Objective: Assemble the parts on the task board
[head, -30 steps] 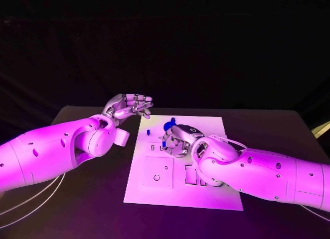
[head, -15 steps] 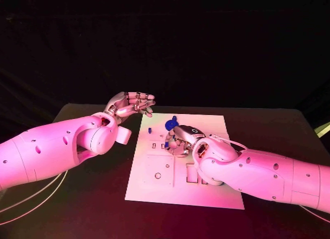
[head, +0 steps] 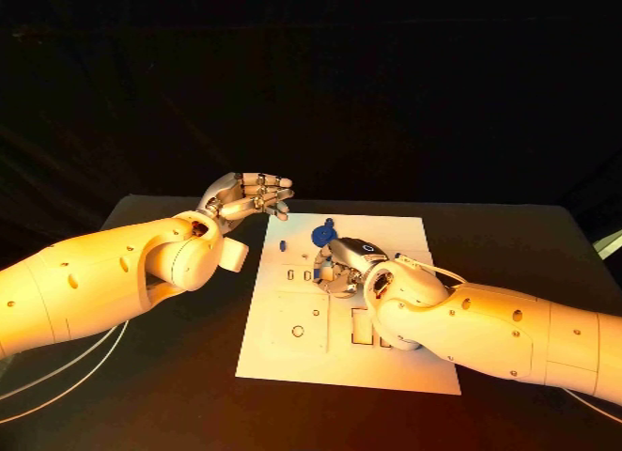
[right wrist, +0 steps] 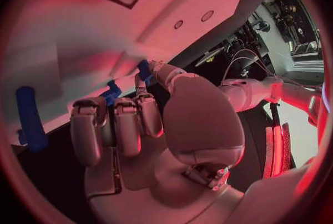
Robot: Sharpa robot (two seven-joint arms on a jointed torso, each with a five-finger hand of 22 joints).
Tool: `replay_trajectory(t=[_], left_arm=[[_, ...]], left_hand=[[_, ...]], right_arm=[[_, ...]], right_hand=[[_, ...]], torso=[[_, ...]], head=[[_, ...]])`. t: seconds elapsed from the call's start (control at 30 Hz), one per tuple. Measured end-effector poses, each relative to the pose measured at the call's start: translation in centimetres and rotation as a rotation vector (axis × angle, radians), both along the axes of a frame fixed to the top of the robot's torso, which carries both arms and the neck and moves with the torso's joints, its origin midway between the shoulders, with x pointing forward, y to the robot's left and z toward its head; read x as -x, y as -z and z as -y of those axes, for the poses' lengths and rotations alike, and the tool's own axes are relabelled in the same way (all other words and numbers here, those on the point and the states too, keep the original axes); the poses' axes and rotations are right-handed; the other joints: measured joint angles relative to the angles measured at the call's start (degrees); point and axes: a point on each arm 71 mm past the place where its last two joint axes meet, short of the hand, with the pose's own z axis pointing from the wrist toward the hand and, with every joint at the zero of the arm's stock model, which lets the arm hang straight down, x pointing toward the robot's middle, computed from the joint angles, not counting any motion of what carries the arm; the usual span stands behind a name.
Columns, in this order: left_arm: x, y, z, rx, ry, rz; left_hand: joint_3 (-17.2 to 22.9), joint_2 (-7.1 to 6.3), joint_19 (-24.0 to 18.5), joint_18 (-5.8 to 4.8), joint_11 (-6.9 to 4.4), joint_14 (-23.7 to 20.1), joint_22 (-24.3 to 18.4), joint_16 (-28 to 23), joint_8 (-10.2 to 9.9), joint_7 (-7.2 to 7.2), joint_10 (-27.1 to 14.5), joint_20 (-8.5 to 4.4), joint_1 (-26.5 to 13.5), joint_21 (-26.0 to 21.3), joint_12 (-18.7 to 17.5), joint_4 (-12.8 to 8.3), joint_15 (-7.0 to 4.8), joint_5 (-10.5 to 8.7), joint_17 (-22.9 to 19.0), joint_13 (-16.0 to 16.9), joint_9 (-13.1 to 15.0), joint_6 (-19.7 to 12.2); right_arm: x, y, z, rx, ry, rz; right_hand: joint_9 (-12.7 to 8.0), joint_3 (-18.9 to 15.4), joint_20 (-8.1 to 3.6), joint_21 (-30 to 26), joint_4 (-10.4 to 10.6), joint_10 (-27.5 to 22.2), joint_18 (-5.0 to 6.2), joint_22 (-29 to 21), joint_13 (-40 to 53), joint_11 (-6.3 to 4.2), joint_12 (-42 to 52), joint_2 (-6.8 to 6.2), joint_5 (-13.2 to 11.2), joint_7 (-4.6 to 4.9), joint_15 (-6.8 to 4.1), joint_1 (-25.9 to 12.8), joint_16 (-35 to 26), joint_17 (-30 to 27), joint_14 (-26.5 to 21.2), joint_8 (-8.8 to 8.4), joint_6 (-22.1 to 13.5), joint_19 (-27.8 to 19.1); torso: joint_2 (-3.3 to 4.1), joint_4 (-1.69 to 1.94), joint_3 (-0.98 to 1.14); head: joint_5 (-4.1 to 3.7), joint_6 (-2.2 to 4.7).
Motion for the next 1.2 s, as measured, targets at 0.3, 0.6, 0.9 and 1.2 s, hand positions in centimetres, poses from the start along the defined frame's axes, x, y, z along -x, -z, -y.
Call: replay_trajectory(t=[0.3, 0.6, 0.9, 1.2], left_arm=[[0.0, 0.01, -0.04, 0.0, -0.001, -0.001], [0.0, 0.01, -0.09, -0.001, -0.001, -0.001], [0.0, 0.02, -0.16, -0.002, -0.002, -0.003], [0.0, 0.03, -0.23, -0.003, -0.002, -0.004]], left_hand=[[0.0, 0.0, 0.0, 0.0, 0.0, 0.0, 0.0, 0.0, 0.0, 0.0, 0.0, 0.0, 0.0, 0.0, 0.0, 0.0, 0.0, 0.0, 0.0, 0.0, 0.0, 0.0], [0.0, 0.0, 0.0, 0.0, 0.0, 0.0, 0.0, 0.0, -0.3, 0.0, 0.0, 0.0, 0.0, 0.0, 0.0, 0.0, 0.0, 0.0, 0.0, 0.0, 0.0, 0.0], [0.0, 0.0, 0.0, 0.0, 0.0, 0.0, 0.0, 0.0, -0.3, 0.0, 0.0, 0.0, 0.0, 0.0, 0.0, 0.0, 0.0, 0.0, 0.0, 0.0, 0.0, 0.0], [0.0, 0.0, 0.0, 0.0, 0.0, 0.0, 0.0, 0.0, -0.3, 0.0, 0.0, -0.01, 0.0, 0.0, 0.0, 0.0, 0.0, 0.0, 0.0, 0.0, 0.0, 0.0]], right_arm=[[0.01, 0.08, 0.02, -0.001, 0.0, 0.0], [0.04, 0.14, 0.0, 0.0, -0.002, -0.001], [0.1, 0.23, -0.04, -0.001, -0.004, -0.002], [0.12, 0.19, -0.04, -0.008, -0.005, 0.004]], right_hand=[[0.9, 0.5, 0.0, 0.0, -0.5, 0.0, 0.0, 0.0, 0.0, 0.0, 0.0, -0.67, 0.0, 0.07, 0.0, -0.7, 0.0, 0.0, 0.0, 0.66, -0.2, 0.0], [1.0, 0.5, 0.02, 0.0, -0.5, 0.0, 0.0, 0.0, 0.0, 0.04, 0.0, -1.1, 0.0, 0.4, 0.02, -1.1, 0.0, 0.0, 0.0, 0.67, -0.5, 0.0], [1.1, 0.6, 0.39, 0.0, -0.6, -0.9, -0.01, 0.0, 0.0, 0.93, -0.6, -1.58, 0.4, 1.45, 1.22, -1.6, 0.0, 0.0, 0.0, 1.72, -2.0, 0.3], [0.5, 0.5, 1.45, 0.0, -0.6, -2.4, 0.0, 0.0, 0.0, 1.78, -3.6, -3.01, 0.4, 2.11, 1.76, -3.0, 0.0, 0.0, -0.5, 0.94, -3.7, 0.0]], torso=[[0.01, -0.02, 0.01], [0.03, -0.03, 0.01], [0.04, -0.04, 0.01], [0.05, -0.04, 0.02]], head=[[0.05, -0.04], [0.09, -0.08], [0.06, -0.09], [0.05, -0.09]])
